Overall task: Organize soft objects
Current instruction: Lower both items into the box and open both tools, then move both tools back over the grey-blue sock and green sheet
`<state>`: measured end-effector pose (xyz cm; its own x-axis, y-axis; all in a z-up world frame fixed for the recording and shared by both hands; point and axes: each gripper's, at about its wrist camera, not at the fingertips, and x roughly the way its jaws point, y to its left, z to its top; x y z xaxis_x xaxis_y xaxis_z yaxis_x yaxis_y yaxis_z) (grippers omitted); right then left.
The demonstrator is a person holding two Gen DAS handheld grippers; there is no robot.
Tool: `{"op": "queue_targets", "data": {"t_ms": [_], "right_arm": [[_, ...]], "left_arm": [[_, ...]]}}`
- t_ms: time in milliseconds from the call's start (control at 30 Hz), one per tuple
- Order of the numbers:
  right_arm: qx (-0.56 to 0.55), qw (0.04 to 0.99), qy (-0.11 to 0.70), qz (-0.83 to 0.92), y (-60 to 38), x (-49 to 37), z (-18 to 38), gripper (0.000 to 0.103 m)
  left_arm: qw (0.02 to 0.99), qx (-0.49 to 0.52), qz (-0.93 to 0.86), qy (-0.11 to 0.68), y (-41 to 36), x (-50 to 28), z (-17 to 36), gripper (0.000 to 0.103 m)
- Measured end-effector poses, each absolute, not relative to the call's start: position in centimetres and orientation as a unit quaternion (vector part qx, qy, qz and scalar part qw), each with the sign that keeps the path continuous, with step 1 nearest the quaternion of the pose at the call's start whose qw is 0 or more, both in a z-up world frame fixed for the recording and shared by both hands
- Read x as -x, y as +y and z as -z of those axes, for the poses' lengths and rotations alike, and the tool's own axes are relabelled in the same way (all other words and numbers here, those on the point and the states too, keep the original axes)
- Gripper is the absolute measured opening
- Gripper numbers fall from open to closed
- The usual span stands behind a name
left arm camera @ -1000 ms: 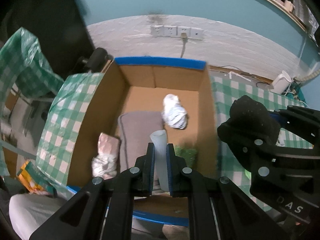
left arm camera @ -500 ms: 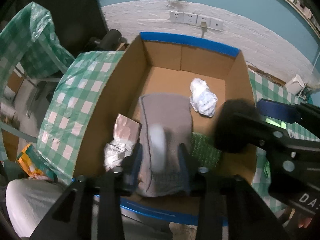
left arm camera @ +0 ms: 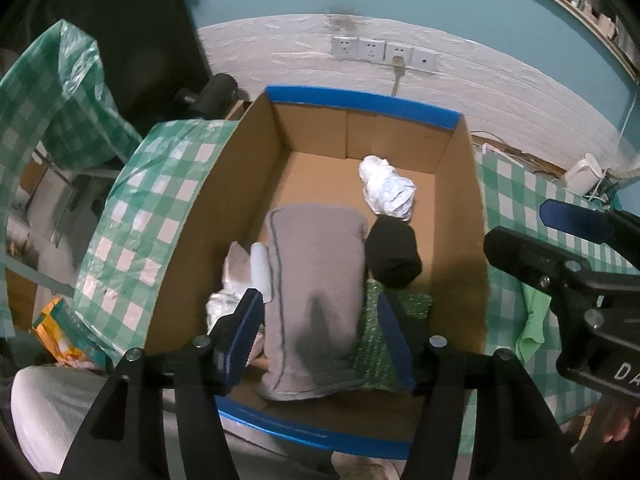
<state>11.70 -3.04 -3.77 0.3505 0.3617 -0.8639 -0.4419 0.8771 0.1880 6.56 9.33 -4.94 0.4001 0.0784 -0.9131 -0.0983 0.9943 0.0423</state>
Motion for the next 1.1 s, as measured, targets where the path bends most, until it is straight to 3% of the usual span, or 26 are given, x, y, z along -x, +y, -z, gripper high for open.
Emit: {"op": "queue_targets", "data": {"t_ms": [467, 1100], "right_arm": [[0.017, 0.832, 0.517, -0.200, -9.1, -11.5, 3.6, 0.077], [-0.013, 0.837, 0.530, -0.132, -18.3, -10.7, 5.0, 0.080]], "left_arm": [[0.851, -0.039, -0.016, 0.524, 3.5, -6.7, 3.2, 0.076], [0.847, -0.103, 0.034, 0.520, -4.6, -6.6, 3.6, 0.082]]}}
